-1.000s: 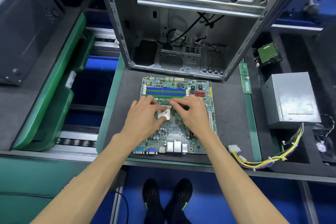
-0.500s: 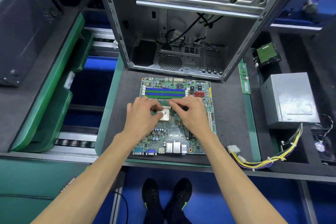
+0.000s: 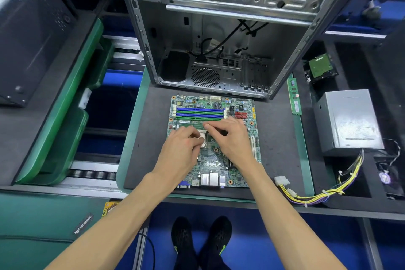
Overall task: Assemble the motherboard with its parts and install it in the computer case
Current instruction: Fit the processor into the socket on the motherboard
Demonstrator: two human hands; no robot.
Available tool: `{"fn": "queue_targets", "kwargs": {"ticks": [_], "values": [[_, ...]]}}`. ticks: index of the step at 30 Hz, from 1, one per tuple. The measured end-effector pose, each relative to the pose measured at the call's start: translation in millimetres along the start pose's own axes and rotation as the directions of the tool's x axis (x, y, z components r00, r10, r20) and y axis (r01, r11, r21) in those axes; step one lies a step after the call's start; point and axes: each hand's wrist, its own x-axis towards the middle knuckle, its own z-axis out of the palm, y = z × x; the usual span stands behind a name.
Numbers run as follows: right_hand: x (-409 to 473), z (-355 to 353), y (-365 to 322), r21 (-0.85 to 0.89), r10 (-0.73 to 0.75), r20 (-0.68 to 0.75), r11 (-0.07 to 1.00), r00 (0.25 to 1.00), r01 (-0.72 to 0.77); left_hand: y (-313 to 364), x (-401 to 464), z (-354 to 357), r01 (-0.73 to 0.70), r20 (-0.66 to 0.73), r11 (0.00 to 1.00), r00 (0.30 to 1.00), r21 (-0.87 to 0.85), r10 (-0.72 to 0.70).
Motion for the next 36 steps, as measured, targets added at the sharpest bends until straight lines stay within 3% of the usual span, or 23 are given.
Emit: {"fn": "queue_targets", "kwargs": {"ticks": [12,16,22,29,36], "values": [[-20,-15,-10,-0.174,-0.036,0.147,0.983,0.988,0.061,2,-2,-2,0.025,0.006,1.000,1.000,-0.009,-0.025],[-22,-16,-17,-0.175,0.048,0.108,0.984,0.993,-0.029,1,-4,-3,0.027,0.008,1.000,1.000,-0.013,-0.027],[-29,-12,-24,-0.256,-0.044,0.073,0.965,0.996,0.061,0,-5,-1,0.037,-0.001,0.999,0.999,-0.019,-0.037],[-34,-8,-23,-0.343,-0.040,0.182,0.934,0.982,0.102,-4,-6,4,0.029,-0.022,0.999,0.999,-0.023,-0.029],[-35,-3,-19,-0.341,0.019,0.143,0.940,0.990,0.031,-9,-6,7,0.026,-0.039,0.999,0.999,-0.028,-0.028]]}}
